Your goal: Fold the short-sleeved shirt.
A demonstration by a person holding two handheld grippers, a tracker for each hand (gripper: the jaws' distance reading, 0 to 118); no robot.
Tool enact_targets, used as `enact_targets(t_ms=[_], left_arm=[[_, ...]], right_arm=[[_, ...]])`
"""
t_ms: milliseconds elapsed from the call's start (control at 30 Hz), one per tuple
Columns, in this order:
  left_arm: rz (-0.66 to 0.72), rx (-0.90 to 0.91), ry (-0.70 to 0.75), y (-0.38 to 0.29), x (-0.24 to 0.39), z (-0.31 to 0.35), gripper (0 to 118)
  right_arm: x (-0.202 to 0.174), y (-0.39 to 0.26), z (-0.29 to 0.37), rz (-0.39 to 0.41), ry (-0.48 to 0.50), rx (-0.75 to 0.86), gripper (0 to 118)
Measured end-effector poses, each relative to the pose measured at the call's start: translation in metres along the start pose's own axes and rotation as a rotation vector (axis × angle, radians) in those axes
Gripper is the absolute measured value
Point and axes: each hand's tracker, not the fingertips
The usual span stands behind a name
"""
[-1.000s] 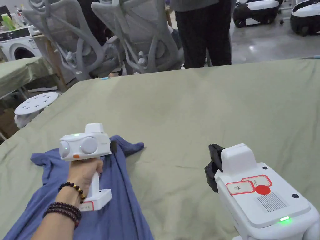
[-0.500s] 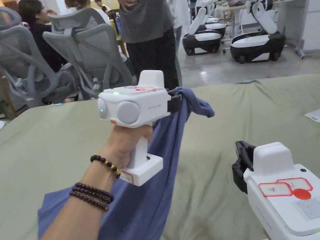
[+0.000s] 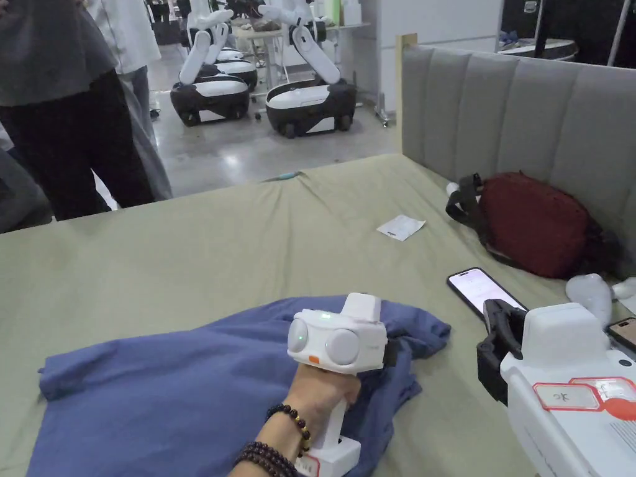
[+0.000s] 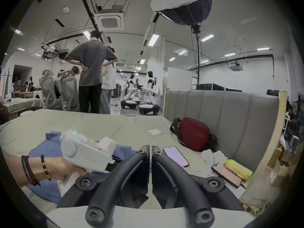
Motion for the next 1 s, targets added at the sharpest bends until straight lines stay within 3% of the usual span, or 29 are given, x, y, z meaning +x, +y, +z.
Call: enact_targets(t_ms=[33,67,133,167,233,300,367,433,567,700,800,1000], left_arm=[[0.017,0.008,0.003,-0.002,-0.002,0.002,9],[0.032,0.033,0.008,0.000,-0.004,0.009,21],[0.035,0.046,0.041,0.008,-0.008,0.023,90],[0.024,0.067,0.054,0.010,0.008,0.059,117],[0.028,0.237,0.004,0.011,0.005,0.102,110],[0.122,0.273,0.010,0.010,-0.011,0.124,114],[0.151,0.330,0.076,-0.003,-0.016,0.168,113],[0.145,0.409,0.194,-0.028,-0.022,0.204,103],[0.167,0.492,0.402,-0.100,-0.018,0.286,61],[0.262,0.507,0.532,-0.161,-0.015,0.338,0],[0.347,0.509,0.624,-0.190,-0.018,0.359,0],[0.334,0.439,0.685,-0.201,-0.046,0.363,0]], right_arm=[[0.002,-0.003,0.000,-0.001,-0.001,-0.003,4],[0.002,-0.004,0.000,0.000,0.003,-0.009,4],[-0.002,-0.004,0.000,0.000,0.016,-0.018,4],[-0.004,-0.004,0.001,-0.002,0.021,-0.019,4],[-0.010,-0.003,0.002,-0.003,0.044,-0.012,4],[-0.018,0.000,0.001,-0.006,0.063,-0.010,4],[-0.027,0.002,-0.004,-0.001,0.081,-0.018,4],[-0.038,0.004,-0.004,0.018,0.095,-0.019,4],[-0.059,0.010,0.001,0.030,0.145,-0.010,4],[-0.077,0.013,0.006,0.039,0.184,0.003,4],[-0.088,0.016,0.007,0.038,0.200,0.007,4],[-0.102,0.021,0.004,0.048,0.215,0.017,4]])
